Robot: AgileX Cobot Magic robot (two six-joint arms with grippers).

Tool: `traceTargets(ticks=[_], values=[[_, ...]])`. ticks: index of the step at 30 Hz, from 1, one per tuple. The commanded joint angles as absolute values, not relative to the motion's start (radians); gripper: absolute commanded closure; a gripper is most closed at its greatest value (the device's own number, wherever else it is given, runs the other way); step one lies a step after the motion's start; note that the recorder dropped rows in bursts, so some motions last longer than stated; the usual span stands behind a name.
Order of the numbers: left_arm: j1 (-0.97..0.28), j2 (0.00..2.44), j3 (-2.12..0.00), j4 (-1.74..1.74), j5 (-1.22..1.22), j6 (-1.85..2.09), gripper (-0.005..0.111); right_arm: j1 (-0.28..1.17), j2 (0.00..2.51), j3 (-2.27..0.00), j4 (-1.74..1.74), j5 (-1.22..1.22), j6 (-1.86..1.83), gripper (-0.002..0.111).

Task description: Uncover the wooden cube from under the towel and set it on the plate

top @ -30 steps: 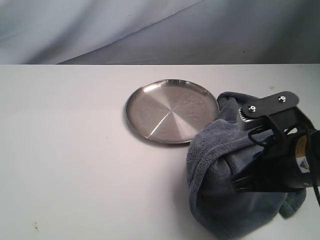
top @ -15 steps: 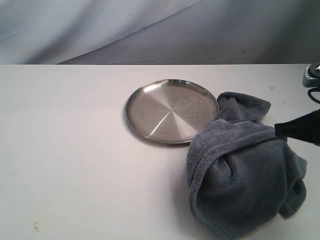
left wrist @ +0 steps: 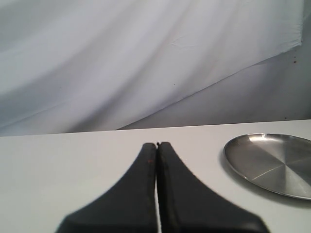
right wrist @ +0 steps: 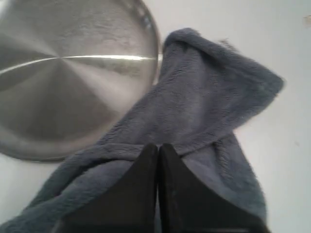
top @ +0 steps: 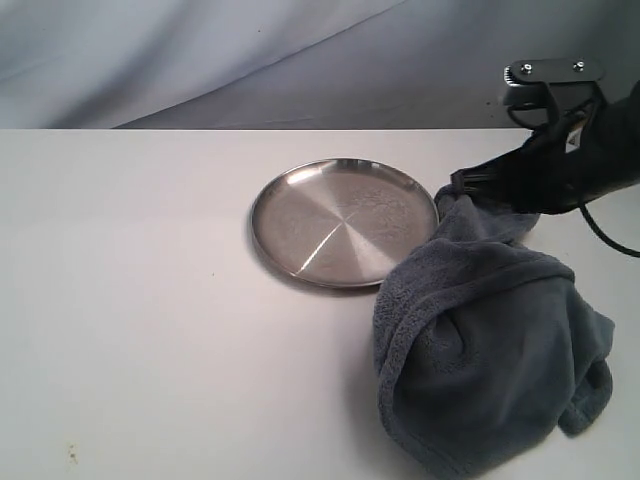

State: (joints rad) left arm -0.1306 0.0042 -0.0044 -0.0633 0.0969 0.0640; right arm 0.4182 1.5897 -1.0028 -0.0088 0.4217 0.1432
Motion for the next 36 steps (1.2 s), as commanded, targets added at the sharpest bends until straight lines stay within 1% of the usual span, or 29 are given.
traceTargets(ticks=[1,12,18,21,30,33,36], values=[[-0.128,0.000,0.000,-0.066,0.086,0.061,0.107,0.468,1.599,-1.025,0.234,0.430,-0.119,0.108],[-0.128,0.000,0.000,-0.066,0.086,0.061,0.107,0.715,1.591,-1.019,0.240,0.486,-0.124,0.108],[-0.128,0.000,0.000,-0.066,0.086,0.061,0.107,0.815,1.512,-0.921,0.227,0.480,-0.059,0.108],[-0.128,0.000,0.000,-0.066,0.086,0.061,0.107,0.840,1.443,-0.843,0.227,0.476,-0.039,0.108],[-0.128,0.000,0.000,-0.066,0.086,0.061,0.107,0.838,1.196,-0.605,0.167,0.454,0.065,0.108],[-0.128,0.000,0.000,-0.066,0.086,0.061,0.107,0.838,1.128,-0.558,0.000,0.470,0.248,0.108],[-0.128,0.000,0.000,-0.066,0.086,0.061,0.107,0.838,1.083,-0.543,-0.256,0.570,0.492,0.108]])
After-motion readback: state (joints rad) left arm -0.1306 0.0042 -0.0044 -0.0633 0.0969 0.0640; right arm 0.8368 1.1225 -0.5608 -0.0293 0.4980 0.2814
